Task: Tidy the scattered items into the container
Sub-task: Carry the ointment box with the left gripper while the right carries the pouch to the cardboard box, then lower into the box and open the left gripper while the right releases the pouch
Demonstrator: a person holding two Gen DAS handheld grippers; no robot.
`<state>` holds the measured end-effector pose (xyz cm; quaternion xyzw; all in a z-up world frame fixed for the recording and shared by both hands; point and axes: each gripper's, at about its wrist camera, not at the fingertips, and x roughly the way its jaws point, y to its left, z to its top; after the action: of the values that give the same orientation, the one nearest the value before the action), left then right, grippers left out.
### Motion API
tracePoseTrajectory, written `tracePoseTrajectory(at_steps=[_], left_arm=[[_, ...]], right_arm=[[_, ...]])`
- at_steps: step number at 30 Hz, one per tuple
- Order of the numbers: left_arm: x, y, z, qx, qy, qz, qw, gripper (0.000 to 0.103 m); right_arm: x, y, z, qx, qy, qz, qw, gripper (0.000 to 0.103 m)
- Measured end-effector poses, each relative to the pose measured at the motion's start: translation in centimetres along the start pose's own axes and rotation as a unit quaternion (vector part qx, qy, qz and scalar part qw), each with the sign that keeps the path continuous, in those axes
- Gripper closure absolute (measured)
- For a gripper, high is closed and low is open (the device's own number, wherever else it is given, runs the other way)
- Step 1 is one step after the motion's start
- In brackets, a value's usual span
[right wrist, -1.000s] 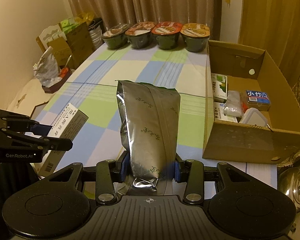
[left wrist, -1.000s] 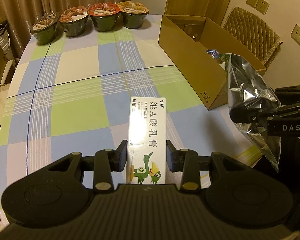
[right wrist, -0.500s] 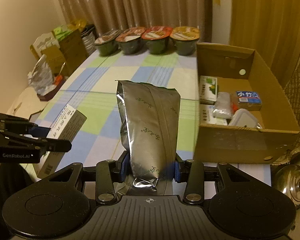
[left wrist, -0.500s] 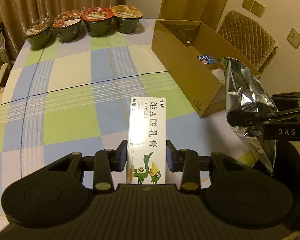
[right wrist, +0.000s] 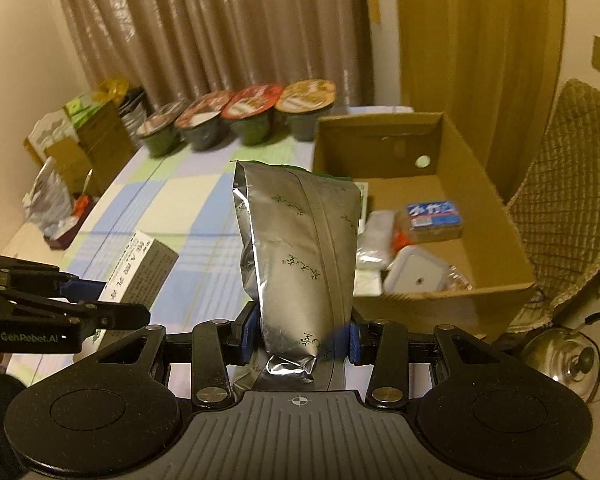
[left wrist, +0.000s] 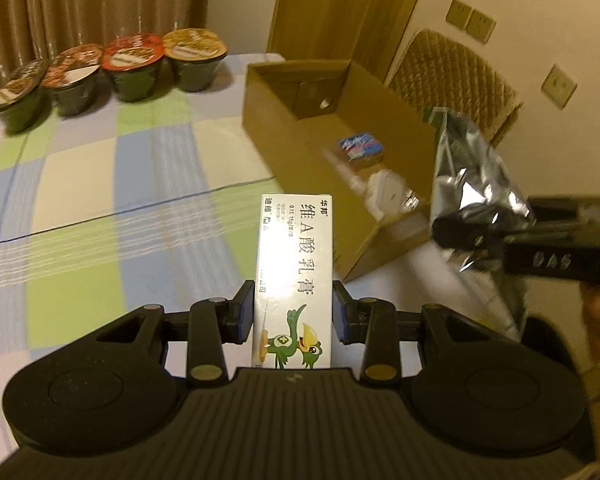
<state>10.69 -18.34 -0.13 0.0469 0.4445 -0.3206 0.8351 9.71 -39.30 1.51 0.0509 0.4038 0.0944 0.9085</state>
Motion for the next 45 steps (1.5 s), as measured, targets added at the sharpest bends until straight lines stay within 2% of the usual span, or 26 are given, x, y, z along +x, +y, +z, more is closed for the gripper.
tracePoseTrajectory(at_steps=[8, 17, 29, 45], left_arm=[[2.8, -3.6, 4.6, 0.017, -0.016, -0.018, 0.9996, 0.07], [6.8, -6.2, 7.8, 0.004, -0.015, -0.034, 0.9993, 0.07], [9.6, -7.0, 9.8, -0.005, -0.01, -0.042, 0.9991, 0.07], [12.1, -6.5, 11.5, -0.023, -0.011, -0.049, 0.9985, 0.07]], right_arm=[[0.4, -3.4, 2.1, 0.012, -0.016, -0.017, 1.0, 0.058], [0.9, -6.9, 4.5, 0.017, -0.029, -0.037, 0.999, 0.058], [2.7, -10.0, 6.6, 0.019, -0.032, -0.052, 0.998, 0.058], [5.1, -11.4, 8.2, 0.017, -0.023, -0.062, 0.998, 0.058]])
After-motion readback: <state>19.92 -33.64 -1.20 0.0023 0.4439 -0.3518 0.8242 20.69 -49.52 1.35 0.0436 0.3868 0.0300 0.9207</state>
